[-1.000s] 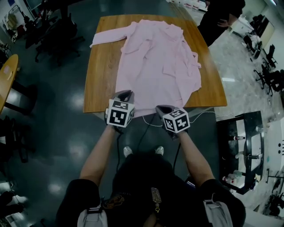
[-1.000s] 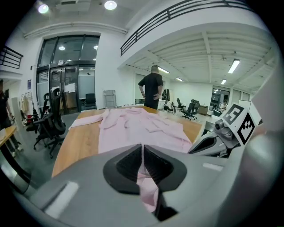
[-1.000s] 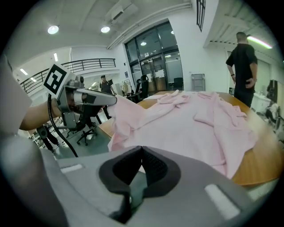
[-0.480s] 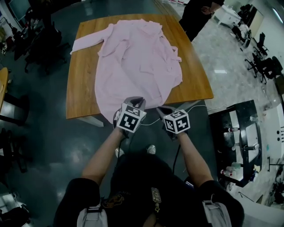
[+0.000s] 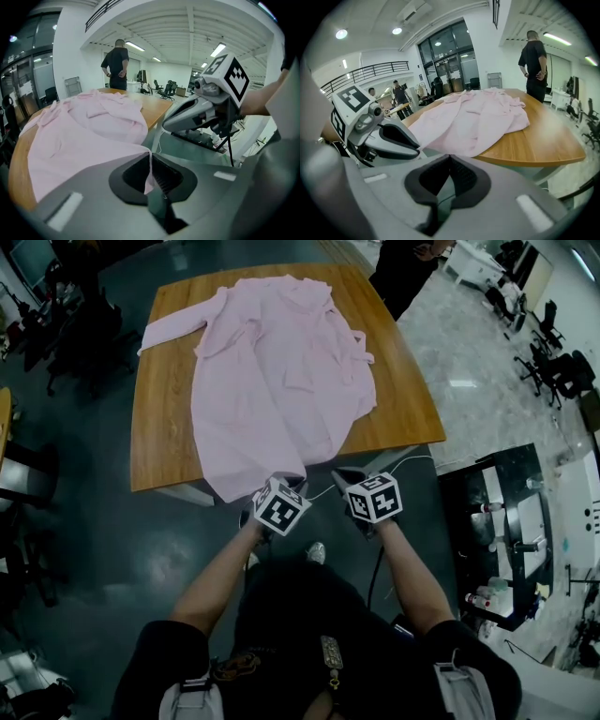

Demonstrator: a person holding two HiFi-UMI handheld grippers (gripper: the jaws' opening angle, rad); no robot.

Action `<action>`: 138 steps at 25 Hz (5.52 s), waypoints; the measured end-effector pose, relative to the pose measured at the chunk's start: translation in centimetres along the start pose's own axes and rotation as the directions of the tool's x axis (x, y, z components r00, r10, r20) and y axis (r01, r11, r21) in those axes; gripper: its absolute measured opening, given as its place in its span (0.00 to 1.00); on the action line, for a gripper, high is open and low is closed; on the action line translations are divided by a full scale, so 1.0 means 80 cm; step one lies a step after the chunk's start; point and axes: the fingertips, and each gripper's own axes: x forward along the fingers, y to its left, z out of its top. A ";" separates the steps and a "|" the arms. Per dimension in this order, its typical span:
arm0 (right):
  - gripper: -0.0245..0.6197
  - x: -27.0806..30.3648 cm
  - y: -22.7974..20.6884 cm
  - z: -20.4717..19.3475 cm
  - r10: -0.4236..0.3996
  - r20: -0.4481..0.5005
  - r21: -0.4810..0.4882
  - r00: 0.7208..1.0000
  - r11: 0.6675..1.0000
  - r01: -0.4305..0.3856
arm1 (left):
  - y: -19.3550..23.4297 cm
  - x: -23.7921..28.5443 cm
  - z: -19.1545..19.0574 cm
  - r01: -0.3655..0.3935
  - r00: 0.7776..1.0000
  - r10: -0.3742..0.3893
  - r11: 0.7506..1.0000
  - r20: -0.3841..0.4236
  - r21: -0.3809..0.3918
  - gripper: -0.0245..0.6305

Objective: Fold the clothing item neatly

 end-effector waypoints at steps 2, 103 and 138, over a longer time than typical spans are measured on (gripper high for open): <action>0.04 0.004 0.005 0.000 0.009 -0.006 -0.008 1.000 1.000 -0.009 | 0.002 0.004 -0.013 -0.015 1.000 0.015 1.000 -0.009 -0.020 0.07; 0.06 -0.072 -0.216 0.047 -0.170 0.162 0.128 0.972 0.980 0.150 | 0.090 0.105 0.118 -0.211 0.970 0.238 0.927 0.051 -0.310 0.24; 0.06 0.037 -0.285 0.105 0.131 -0.046 -0.162 0.990 0.977 -0.137 | 0.054 0.150 0.144 -0.202 0.974 0.227 0.869 0.000 -0.451 0.06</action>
